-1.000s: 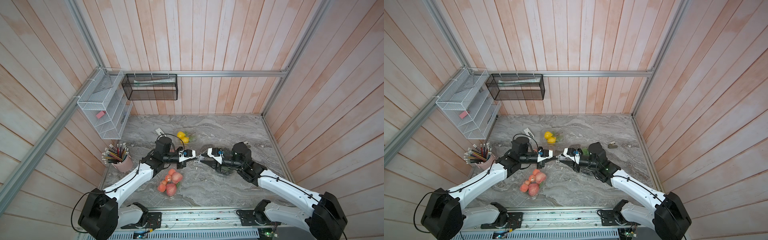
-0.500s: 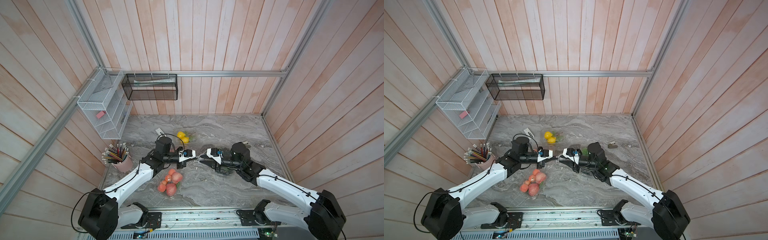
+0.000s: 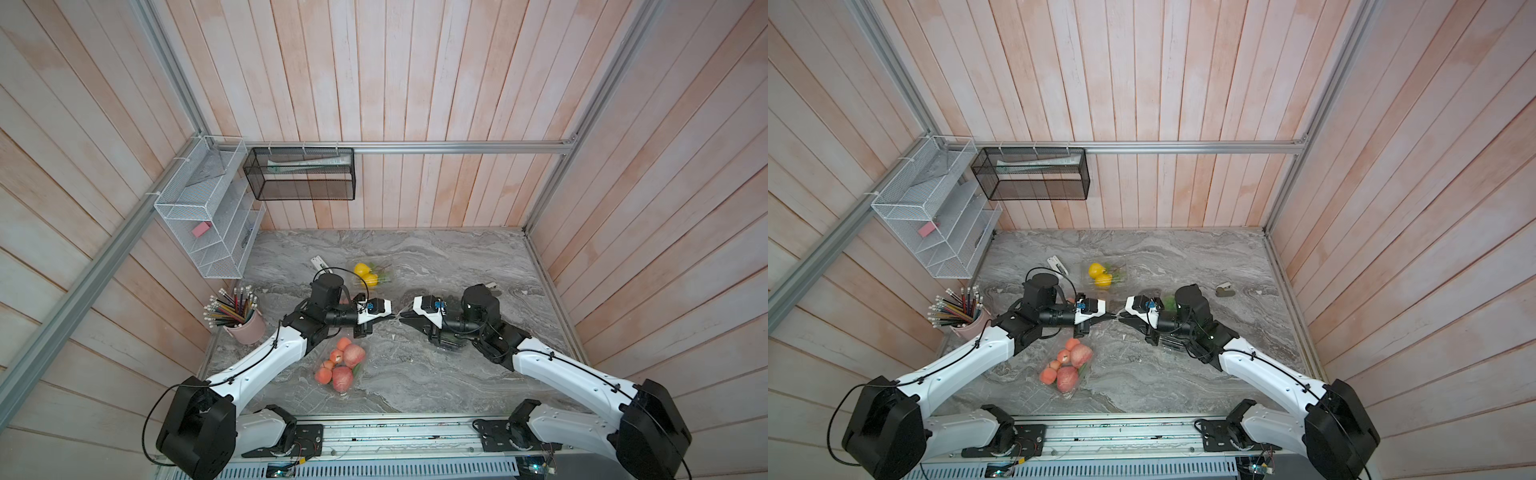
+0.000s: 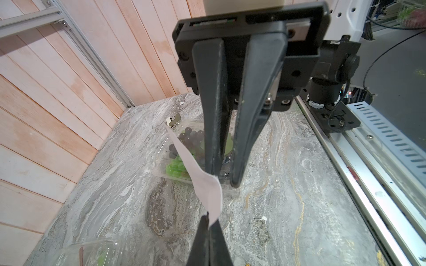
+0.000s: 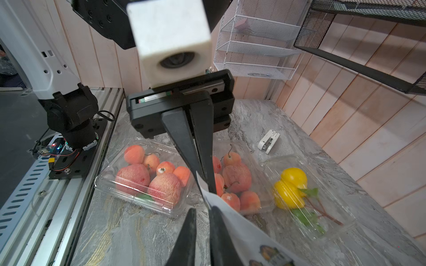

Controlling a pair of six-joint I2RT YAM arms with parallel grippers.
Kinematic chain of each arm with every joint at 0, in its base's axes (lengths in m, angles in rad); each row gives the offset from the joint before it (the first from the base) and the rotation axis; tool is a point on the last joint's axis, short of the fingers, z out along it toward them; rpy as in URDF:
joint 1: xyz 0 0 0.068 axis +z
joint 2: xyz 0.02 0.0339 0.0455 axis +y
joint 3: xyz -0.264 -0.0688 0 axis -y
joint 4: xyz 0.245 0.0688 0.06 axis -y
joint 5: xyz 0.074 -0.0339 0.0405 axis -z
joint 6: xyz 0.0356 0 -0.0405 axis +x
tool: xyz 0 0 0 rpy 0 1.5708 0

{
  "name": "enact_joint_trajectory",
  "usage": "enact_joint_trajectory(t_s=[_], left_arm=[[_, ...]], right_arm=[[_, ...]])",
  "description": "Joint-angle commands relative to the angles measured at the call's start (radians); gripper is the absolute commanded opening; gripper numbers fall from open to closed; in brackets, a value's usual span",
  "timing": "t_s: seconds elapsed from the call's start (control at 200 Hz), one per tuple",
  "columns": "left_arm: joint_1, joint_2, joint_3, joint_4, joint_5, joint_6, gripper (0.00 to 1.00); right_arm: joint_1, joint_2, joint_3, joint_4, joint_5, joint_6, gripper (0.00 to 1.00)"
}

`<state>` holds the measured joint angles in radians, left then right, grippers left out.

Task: Label fruit boxes
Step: Tear off the label from the label sticker.

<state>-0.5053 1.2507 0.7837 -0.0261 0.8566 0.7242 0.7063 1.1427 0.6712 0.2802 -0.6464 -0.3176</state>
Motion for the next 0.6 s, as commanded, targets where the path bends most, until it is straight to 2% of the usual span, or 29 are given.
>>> enact_joint_trajectory(t_s=[0.0,0.36,0.59], left_arm=[[-0.007,-0.002,-0.010,0.030,-0.010,-0.044,0.00],[-0.007,0.009,-0.005,0.046,-0.015,-0.076,0.00],[-0.007,0.008,-0.008,0.048,-0.013,-0.072,0.00]], right_arm=[[0.009,-0.003,0.021,0.001,-0.030,0.006,0.13],[0.015,-0.005,0.015,-0.011,-0.021,0.004,0.13],[0.015,-0.072,-0.026,0.010,0.079,0.018,0.20]])
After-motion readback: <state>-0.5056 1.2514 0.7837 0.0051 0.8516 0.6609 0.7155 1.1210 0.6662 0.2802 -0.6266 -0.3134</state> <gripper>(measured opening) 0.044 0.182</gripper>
